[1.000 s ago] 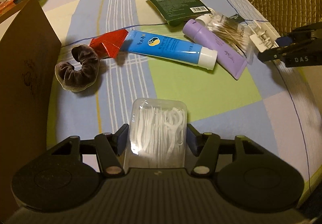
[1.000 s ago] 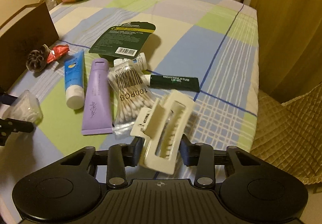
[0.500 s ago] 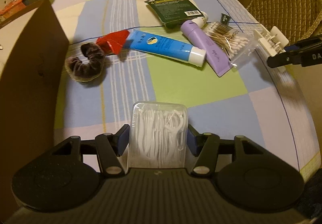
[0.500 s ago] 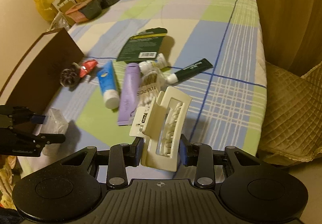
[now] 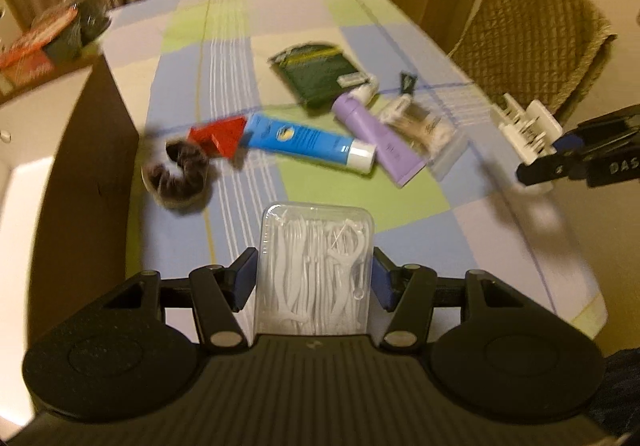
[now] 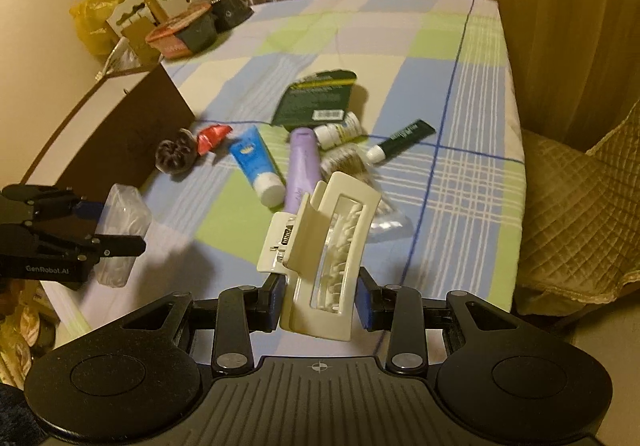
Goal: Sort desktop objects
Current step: 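Carry both items into the brown box and open both tools to release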
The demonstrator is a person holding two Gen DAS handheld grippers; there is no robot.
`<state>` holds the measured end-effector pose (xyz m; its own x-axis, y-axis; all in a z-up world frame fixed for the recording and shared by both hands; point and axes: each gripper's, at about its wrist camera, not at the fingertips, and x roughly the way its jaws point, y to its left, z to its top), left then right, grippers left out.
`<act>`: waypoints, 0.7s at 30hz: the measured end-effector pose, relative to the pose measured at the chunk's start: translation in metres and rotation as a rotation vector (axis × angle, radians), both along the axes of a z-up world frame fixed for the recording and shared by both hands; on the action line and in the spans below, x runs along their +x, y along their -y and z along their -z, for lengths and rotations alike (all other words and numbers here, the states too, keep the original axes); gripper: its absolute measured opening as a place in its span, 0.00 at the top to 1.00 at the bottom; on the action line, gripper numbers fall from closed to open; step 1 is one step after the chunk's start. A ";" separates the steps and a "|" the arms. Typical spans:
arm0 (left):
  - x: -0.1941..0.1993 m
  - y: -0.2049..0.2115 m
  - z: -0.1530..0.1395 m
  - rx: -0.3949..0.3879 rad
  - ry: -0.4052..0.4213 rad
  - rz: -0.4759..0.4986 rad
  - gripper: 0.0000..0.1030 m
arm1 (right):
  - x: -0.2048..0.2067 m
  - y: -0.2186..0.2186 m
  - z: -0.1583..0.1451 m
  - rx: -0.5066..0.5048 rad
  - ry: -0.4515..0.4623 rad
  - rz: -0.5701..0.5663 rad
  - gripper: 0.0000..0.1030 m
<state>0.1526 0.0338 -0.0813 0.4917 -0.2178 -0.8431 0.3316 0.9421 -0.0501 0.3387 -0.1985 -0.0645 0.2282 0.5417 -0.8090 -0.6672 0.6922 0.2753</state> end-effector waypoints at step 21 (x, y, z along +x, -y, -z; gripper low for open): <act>-0.021 -0.151 -0.105 0.040 0.204 -0.120 0.48 | -0.061 -0.193 -0.057 0.140 0.091 -0.266 0.65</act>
<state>0.1313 0.1844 0.0237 0.6731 -0.1163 -0.7304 0.2167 0.9752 0.0444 0.2775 -0.0056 -0.0076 0.1314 0.6971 -0.7049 -0.8460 0.4494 0.2868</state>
